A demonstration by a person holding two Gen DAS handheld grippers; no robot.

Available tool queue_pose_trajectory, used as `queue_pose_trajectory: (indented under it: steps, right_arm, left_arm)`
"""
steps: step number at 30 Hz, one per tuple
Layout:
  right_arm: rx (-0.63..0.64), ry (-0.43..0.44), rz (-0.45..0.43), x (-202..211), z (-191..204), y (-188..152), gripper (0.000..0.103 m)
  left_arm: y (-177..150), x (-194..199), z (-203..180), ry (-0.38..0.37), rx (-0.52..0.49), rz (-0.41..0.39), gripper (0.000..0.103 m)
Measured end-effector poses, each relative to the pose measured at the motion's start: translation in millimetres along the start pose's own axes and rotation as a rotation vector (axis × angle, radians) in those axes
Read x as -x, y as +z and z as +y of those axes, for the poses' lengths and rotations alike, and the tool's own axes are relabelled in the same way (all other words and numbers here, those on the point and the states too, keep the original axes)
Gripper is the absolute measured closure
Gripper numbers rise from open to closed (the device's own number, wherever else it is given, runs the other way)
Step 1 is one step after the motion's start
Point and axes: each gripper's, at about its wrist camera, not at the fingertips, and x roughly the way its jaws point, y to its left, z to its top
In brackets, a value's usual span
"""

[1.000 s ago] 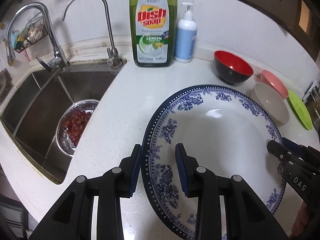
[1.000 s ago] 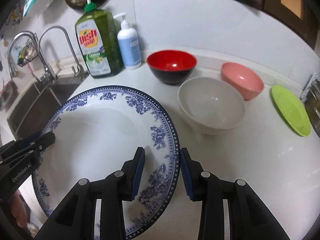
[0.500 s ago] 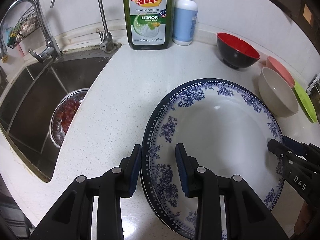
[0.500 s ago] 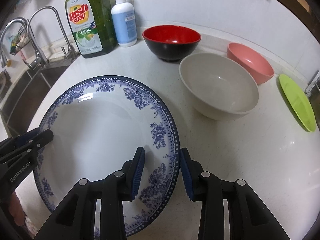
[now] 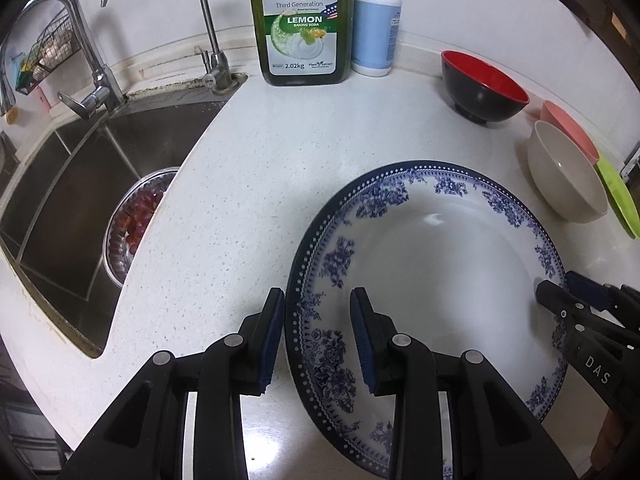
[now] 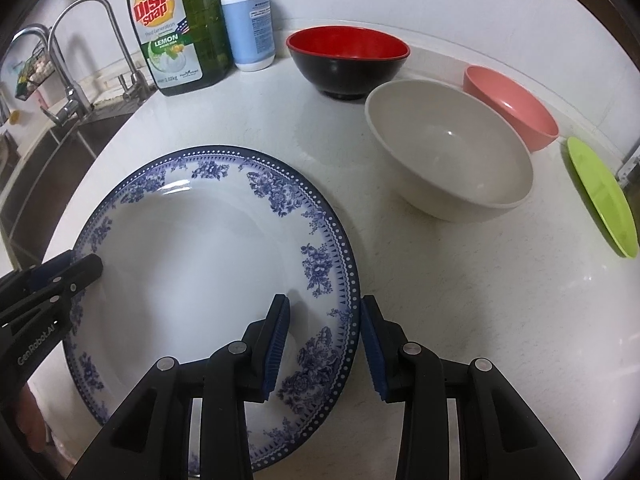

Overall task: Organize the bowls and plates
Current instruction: 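Carry the held plate with both grippers past the first plate toward the sink, then lower the blue-and-white plate onto the first plate and open both grippers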

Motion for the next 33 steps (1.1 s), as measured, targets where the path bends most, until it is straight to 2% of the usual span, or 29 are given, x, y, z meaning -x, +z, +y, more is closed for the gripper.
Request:
queue_pose_trajectory:
  steps: [6,8,10,12,19,21,23,26,33]
  right_arm:
    - [0.032,-0.011,-0.013,-2.0,3.6,-1.9,0.065]
    - [0.03,-0.006,-0.015,-2.6,3.1,-2.7,0.065]
    - [0.03,-0.002,-0.018,-3.3,2.6,-3.7,0.062]
    - [0.022,0.004,-0.026,-1.8,0.7,-4.9,0.052]
    - [0.007,0.013,-0.093,19.7,-5.8,-9.4,0.05]
    - [0.004,0.015,-0.116,28.4,-8.2,-11.9,0.042]
    - [-0.006,0.011,-0.147,40.1,-14.0,-15.6,0.039]
    - [-0.028,-0.001,-0.189,57.5,-24.5,-19.2,0.034]
    - [-0.104,-0.062,-0.285,96.1,-60.9,-30.5,0.027]
  left_arm:
    - [-0.3,2.1,0.6,0.012,0.001,-0.013,0.068]
    - [0.0,5.4,-0.4,0.027,-0.01,-0.03,0.058]
    - [0.4,11.2,-1.9,0.029,-0.019,-0.049,0.053]
    - [1.1,16.2,-2.9,0.029,-0.021,-0.063,0.049]
    - [5.6,45.6,-18.7,-0.006,-0.055,-0.148,0.021]
    - [7.1,54.0,-25.5,-0.017,-0.067,-0.177,0.015]
    - [10.0,63.6,-35.6,-0.024,-0.091,-0.211,0.007]
    - [14.7,75.1,-52.0,-0.048,-0.127,-0.247,0.002]
    - [25.1,97.1,-96.7,-0.112,-0.24,-0.304,0.0]
